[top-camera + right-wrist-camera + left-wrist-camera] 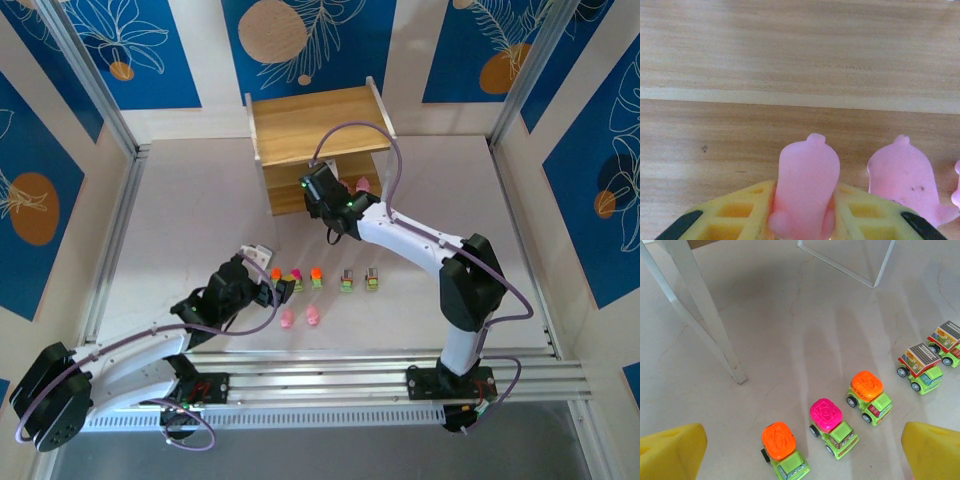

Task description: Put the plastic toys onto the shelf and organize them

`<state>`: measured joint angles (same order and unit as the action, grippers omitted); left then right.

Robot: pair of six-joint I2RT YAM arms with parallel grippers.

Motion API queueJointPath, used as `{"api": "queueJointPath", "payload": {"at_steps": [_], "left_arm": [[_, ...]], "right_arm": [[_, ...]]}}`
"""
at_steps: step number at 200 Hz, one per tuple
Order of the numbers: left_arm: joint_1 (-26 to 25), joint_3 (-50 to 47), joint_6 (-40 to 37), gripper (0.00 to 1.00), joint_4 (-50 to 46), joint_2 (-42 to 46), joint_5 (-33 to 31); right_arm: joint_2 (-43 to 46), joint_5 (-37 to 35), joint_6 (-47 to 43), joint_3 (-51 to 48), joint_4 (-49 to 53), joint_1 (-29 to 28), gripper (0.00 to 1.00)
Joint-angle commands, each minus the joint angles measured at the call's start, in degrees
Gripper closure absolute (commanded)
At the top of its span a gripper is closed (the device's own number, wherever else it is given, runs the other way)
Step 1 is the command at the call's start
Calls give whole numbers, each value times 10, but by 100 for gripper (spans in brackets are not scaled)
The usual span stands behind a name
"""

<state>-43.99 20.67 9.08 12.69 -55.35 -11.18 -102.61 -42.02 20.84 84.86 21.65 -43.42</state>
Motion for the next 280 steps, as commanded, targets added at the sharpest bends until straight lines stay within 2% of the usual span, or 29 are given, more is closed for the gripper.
{"api": "queueJointPath", "payload": {"at_steps": [1, 187, 280], "left_arm": [[5, -1, -2, 0, 5, -3, 7], [4, 6, -5, 0, 1, -18, 24], [5, 8, -5, 0, -3, -20, 21]], "right_arm": [[-9, -20, -4, 13, -21, 4, 69], [-22, -35, -4, -4, -26, 5, 65], [-12, -35, -7, -11, -27, 4, 57]]}}
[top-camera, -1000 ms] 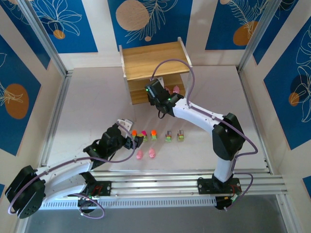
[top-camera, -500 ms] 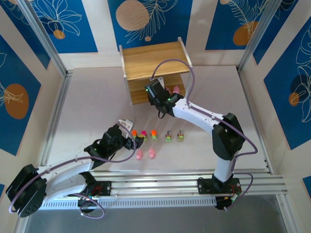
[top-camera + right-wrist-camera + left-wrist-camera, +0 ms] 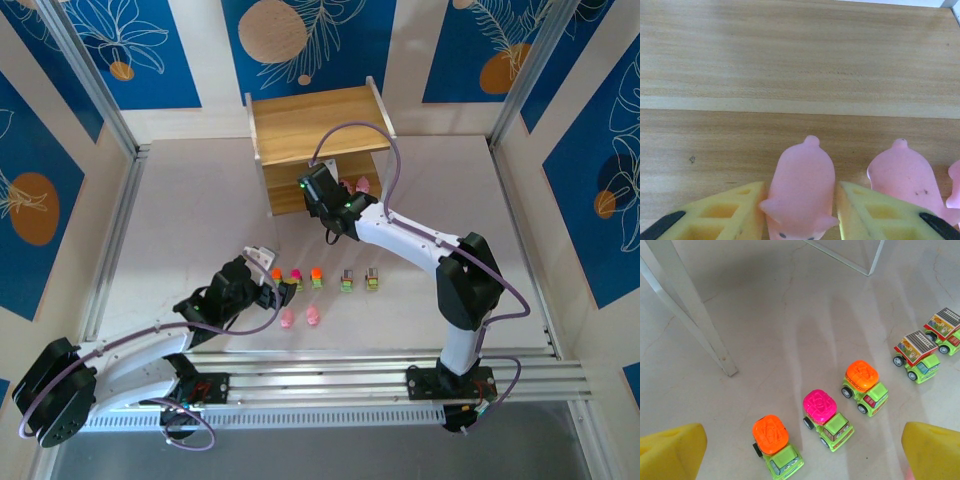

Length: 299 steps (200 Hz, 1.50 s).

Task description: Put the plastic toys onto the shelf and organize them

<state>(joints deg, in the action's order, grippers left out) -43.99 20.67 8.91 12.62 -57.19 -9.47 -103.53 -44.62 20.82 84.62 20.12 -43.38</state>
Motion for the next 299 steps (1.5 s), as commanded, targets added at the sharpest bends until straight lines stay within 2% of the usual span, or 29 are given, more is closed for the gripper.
{"api": "queueJointPath", "payload": {"at_steps": [1, 100, 124, 201, 299], "left_arm": [[5, 8, -3, 0, -2, -2, 4], [5, 8, -4, 0, -3, 0, 5], [4, 9, -5, 0, -4, -2, 5], [4, 10, -3, 0, -6, -3, -4], [4, 14, 8, 0, -20, -1, -49]], "right_arm": [[-3, -9, -7, -9, -12, 4, 57], [52, -3, -11, -38, -30, -5, 55], [70, -2, -12, -49, -35, -9, 51], [122, -4, -7, -80, -25, -16, 51], [264, -10, 43, -221, 11, -52, 49]]}}
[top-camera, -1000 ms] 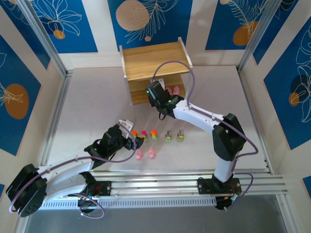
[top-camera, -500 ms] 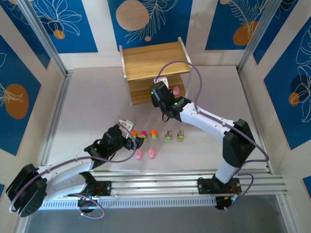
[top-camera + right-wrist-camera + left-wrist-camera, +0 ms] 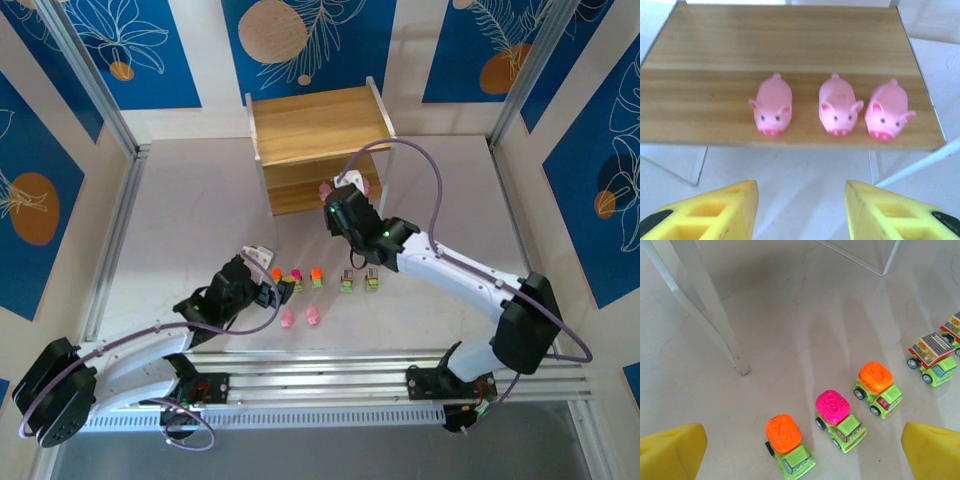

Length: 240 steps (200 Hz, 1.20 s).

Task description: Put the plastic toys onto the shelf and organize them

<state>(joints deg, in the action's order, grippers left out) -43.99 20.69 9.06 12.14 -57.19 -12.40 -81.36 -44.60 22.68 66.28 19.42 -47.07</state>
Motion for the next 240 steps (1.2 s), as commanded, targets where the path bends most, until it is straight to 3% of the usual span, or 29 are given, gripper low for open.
{"api": "queueJointPath", "payload": {"at_steps": [1, 53, 109, 137, 185, 240], "left_arm": [[4, 14, 6, 0, -16, -1, -20], [1, 14, 12, 1, -28, -4, -36], [-25, 0, 25, 4, -23, -3, -91], [-89, 29, 88, 10, -87, -2, -179], [-229, 68, 238, 12, -208, -5, -337], [-344, 125, 456, 15, -374, -67, -434]], "right_arm": [[45, -11, 25, -40, 18, -15, 49], [143, -23, 34, -139, 37, -49, 29], [205, -34, 46, -236, 18, -86, 21], [224, -44, 27, -281, -13, -100, 18], [253, -43, -11, -329, -57, -97, 18], [299, -5, -5, -354, -60, -84, 18]]}}
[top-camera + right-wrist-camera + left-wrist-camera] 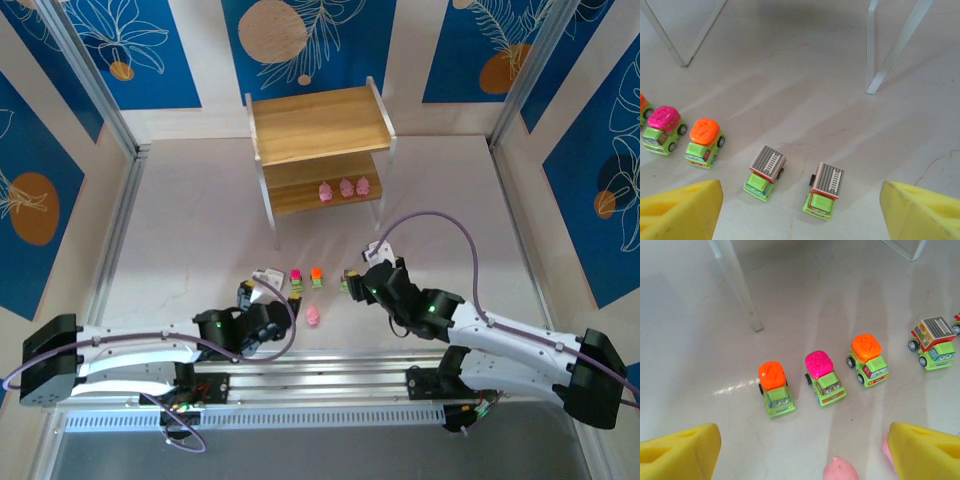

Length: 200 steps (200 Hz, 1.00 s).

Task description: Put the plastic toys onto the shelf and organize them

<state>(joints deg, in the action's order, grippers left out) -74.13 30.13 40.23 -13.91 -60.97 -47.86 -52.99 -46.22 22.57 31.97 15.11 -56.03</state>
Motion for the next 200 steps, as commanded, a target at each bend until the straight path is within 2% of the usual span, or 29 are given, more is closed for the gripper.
{"api": "queueJointPath", "payload": {"at_steps": [1, 21, 65, 151, 200], "left_arm": [[-45, 32, 150, 15, -117, -31, -81], [-69, 45, 222, 15, -145, -69, -82], [-84, 25, 281, 15, -99, -118, -49], [-84, -17, 299, 19, 2, -162, 0], [-84, -17, 309, 25, 18, -185, 4]], "right_arm": [[16, 12, -3, -10, -17, 6, 18], [21, 24, -1, -13, -15, 11, 18], [20, 52, -1, -14, -16, 14, 19], [17, 55, 2, -11, -11, 16, 21], [20, 55, 3, -10, -10, 18, 22]]}}
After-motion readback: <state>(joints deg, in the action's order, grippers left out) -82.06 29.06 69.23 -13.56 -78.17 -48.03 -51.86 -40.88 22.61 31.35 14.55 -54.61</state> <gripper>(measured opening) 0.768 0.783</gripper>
